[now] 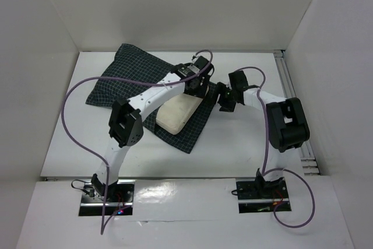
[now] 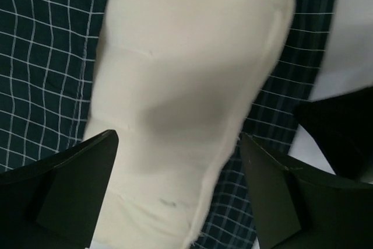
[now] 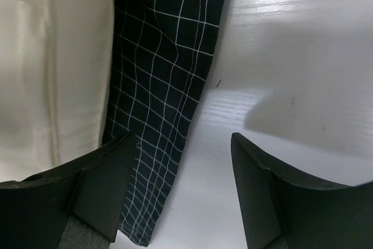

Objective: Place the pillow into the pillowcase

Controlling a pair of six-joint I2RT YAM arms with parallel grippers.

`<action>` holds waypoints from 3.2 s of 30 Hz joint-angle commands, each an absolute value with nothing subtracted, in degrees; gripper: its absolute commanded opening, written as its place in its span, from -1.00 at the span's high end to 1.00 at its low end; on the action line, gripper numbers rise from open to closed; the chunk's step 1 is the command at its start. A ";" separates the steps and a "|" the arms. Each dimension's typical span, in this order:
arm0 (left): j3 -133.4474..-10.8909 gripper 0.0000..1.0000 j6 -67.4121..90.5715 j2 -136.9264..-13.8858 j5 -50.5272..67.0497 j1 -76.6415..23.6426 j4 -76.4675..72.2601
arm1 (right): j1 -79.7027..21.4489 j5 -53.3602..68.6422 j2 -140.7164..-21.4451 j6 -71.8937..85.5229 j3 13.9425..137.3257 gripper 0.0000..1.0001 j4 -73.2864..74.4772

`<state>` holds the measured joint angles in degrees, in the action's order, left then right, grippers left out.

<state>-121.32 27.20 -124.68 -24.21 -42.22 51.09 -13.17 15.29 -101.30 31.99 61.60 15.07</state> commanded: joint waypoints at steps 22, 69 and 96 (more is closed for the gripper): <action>-120.05 -0.59 16.34 -134.82 -15.66 -39.65 44.73 | -18.81 14.41 -108.90 37.79 58.11 1.00 2.12; -120.94 1.00 42.54 -113.47 36.64 -18.99 38.51 | -2.45 9.84 -87.37 31.11 53.17 0.59 12.66; -117.43 1.00 52.03 -108.29 45.70 -15.47 27.00 | -27.51 0.97 -100.36 47.46 56.24 0.27 -30.75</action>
